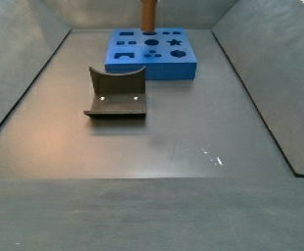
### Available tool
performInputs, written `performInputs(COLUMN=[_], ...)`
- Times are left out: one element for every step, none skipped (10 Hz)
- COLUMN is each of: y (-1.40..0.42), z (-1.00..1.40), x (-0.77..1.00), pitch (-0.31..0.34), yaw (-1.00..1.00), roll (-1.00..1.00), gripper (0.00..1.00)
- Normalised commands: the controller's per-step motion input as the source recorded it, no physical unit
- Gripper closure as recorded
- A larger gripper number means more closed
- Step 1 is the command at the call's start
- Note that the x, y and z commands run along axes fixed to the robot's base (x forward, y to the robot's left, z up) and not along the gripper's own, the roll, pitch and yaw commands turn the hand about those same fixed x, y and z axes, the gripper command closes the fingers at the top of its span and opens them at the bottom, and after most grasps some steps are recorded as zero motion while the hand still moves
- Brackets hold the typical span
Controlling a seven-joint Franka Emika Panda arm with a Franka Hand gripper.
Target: Insert the round object.
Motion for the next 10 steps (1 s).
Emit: performInputs(y=[0.01,0.00,0.00,0.00,-0.07,-0.03,-0.02,-0.01,0.00,-0.02], z=[-0.26,-0.19,-0.19,-0.21,-0.15,-0.21,-0.26,-0.29,-0.32,-0.30], x=[-0.02,-0.08,0.00,-0.13,-0.08,0.00,0.04,0.01,0.00,0.00], pitch=[0.000,0.000,-0.023,-0.063,-0.051,-0.021,-0.004,-0.014,-0.051,-0.046], yaw=[-0.08,-0.03,-0.07,-0.03,0.00,0.00,0.00,0.00,0.00,0.00], roll=[0.12,0.12,0.04,0.01,0.00,0.00,0.03,0.04,0.08,0.05], gripper=[1.00,1.00,1.00,1.00,1.00,1.00,1.00,1.00,1.00,1.00])
